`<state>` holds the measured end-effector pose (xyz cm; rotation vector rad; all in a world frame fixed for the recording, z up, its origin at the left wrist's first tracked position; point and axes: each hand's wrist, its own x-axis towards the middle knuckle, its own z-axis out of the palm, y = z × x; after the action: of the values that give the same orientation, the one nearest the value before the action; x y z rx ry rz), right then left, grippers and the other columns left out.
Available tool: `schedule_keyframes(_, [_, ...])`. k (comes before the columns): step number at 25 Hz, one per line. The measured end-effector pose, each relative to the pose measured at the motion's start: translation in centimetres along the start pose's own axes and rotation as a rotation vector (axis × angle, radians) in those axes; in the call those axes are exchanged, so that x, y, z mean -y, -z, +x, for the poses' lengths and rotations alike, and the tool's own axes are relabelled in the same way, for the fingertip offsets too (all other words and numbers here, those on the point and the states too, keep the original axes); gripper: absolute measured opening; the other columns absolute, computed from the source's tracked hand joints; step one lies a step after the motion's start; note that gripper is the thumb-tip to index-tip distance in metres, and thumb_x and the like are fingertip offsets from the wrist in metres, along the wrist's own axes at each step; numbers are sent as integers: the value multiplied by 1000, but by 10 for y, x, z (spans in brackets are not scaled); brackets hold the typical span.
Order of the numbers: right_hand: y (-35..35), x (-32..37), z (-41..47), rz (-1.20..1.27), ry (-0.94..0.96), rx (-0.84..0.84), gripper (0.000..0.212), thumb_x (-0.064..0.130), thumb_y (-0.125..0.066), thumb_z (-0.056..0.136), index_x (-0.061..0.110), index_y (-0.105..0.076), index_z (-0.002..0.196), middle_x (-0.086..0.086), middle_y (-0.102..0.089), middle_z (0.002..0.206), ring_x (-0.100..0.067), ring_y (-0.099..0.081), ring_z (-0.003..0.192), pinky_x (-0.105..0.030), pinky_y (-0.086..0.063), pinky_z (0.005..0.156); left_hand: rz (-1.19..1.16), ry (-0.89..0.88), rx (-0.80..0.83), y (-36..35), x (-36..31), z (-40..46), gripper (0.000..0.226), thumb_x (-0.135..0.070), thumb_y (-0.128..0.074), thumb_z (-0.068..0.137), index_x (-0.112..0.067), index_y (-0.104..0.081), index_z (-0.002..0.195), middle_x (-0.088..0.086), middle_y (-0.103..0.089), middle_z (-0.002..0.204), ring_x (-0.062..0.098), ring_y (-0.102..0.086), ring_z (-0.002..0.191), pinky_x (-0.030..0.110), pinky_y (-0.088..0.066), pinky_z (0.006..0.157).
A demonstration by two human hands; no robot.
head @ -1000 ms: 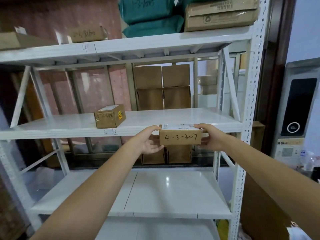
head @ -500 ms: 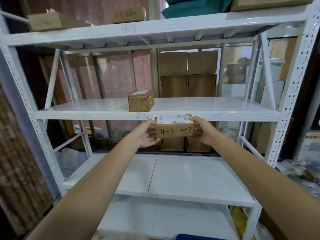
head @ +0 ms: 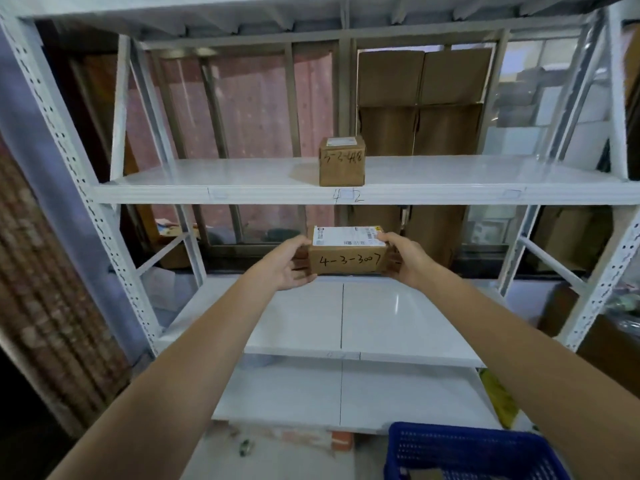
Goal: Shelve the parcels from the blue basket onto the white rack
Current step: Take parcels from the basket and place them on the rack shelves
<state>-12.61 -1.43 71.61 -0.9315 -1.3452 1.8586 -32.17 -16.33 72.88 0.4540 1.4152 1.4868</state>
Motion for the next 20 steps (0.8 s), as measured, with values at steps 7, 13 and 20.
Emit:
schedule_keyframes(7, [-22,-27,64,19,-55,22,18,19,-67,86,6,-68,99,-13,-68,92,-24,-64,83,-39,-57,79,17,31,20,37,1,64,29,-28,-69,81,-15,-64,106,14,-69,108,28,-69,95,35,-59,74])
schedule_keyframes(13, [-16,-87,147,-48,-155,-34,27,16,-64,89,5,-62,114,-10,-70,99,-24,-67,87,-33,-56,69,100,102,5,56,38,154,24,-24,-61,91,-17,-63,114,9,-66,112,28,-65,102,38,-56,89])
schedule_keyframes(20, [23,-211,219,-246,-268,-231,3,16,-68,86,15,-66,87,-11,-69,99,-22,-64,85,-32,-54,78,274,176,-146,60,150,269,15,-19,-60,90,-8,-65,100,11,-61,97,23,-54,86,27,-46,75])
